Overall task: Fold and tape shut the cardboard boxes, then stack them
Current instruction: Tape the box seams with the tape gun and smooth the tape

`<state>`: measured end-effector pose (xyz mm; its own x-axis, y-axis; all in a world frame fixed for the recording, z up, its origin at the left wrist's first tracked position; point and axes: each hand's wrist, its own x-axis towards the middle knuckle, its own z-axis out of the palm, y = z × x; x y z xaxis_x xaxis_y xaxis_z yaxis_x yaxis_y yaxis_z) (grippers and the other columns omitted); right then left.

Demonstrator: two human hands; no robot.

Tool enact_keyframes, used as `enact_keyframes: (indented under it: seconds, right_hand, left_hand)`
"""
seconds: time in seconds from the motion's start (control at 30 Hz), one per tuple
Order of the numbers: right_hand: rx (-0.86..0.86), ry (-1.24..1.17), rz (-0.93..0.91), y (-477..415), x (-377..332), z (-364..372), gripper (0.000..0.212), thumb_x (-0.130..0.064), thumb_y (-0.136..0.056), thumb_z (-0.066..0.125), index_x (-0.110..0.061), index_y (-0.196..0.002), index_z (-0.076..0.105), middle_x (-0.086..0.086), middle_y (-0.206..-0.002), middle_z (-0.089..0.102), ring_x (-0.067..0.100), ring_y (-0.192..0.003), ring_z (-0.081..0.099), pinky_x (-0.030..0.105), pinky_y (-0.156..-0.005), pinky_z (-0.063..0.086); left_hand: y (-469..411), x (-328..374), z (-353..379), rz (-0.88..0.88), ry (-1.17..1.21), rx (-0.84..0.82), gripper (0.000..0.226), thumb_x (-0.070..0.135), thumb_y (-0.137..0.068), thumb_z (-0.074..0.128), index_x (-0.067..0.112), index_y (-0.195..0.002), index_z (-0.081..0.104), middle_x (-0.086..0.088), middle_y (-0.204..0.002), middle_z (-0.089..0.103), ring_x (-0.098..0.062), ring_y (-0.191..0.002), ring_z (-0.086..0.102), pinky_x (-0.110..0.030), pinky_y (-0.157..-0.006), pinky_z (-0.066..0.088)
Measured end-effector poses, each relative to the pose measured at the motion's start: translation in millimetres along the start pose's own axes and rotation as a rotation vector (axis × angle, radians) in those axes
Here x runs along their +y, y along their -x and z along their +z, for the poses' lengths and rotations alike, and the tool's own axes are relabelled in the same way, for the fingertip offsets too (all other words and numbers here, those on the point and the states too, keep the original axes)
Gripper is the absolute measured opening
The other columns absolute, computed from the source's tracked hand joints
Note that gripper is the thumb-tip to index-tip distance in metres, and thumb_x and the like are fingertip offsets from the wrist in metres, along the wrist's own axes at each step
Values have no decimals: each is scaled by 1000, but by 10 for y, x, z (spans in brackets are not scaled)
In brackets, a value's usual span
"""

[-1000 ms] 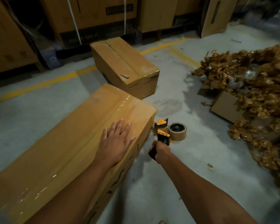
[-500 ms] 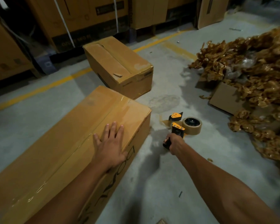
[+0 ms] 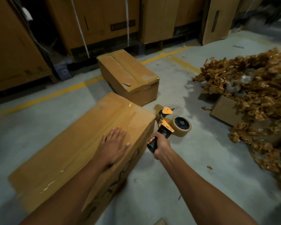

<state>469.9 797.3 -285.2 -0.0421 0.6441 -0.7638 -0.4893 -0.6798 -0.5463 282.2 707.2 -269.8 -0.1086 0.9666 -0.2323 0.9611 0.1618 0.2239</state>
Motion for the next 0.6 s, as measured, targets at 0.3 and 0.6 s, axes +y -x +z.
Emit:
enact_keyframes:
  seconds: [0.3, 0.6]
  right_hand:
    - [176, -69, -204, 569, -12, 424, 20, 0, -87, 65, -5, -73, 52, 10, -62, 53, 21, -49, 51, 31, -48, 48]
    - [-52, 293, -179, 924, 1045, 957, 9, -4, -81, 66, -5, -82, 57, 9, -56, 56, 23, -46, 53, 30, -46, 47]
  left_hand:
    - [615, -907, -102, 4, -87, -68, 111, 89, -63, -18, 36, -159, 2, 14, -164, -13, -14, -153, -9, -49, -122, 4]
    - [795, -1711, -243, -323, -46, 62, 60, 54, -103, 30, 30, -157, 19, -4, -167, 5, -30, -152, 7, -58, -118, 16]
